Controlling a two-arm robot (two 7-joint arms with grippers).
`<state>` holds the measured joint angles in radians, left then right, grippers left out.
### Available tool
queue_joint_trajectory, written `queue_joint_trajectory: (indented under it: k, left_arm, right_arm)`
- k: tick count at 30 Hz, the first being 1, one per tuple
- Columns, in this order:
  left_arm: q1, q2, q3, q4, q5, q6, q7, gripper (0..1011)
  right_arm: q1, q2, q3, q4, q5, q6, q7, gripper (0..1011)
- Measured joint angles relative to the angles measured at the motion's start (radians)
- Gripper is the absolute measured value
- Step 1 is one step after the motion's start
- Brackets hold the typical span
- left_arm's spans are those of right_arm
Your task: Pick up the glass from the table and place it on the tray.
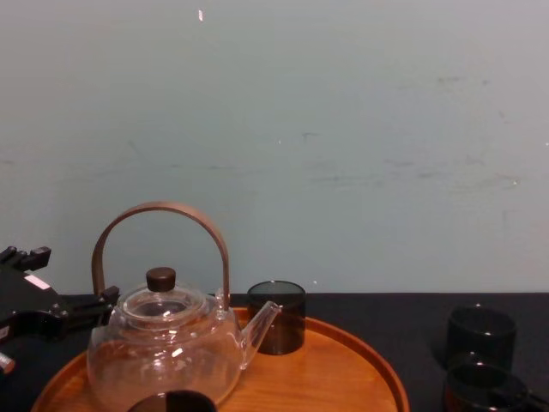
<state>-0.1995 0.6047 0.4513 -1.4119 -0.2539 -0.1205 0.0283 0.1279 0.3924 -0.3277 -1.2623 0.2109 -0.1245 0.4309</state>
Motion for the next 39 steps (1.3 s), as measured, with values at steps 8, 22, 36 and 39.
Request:
queue_joint_trajectory:
  k: [8,22,36,39]
  left_arm:
    - [0.0,0.0,0.0,0.0,0.0,0.0,0.0,1009]
    - [0.0,0.0,0.0,0.0,0.0,0.0,0.0,1010]
    - [0.0,0.0,0.0,0.0,0.0,0.0,0.0,1009]
    - [0.0,0.0,0.0,0.0,0.0,0.0,0.0,1010]
  right_arm:
    - [-0.001,0.001,0.0,-0.001,0.001,0.0,-0.001,916]
    - [-0.001,0.001,0.0,-0.002,0.002,0.001,-0.001,917]
    - [-0.001,0.001,0.0,-0.002,0.002,0.001,-0.001,917]
    - [-0.001,0.001,0.0,-0.002,0.002,0.001,-0.001,916]
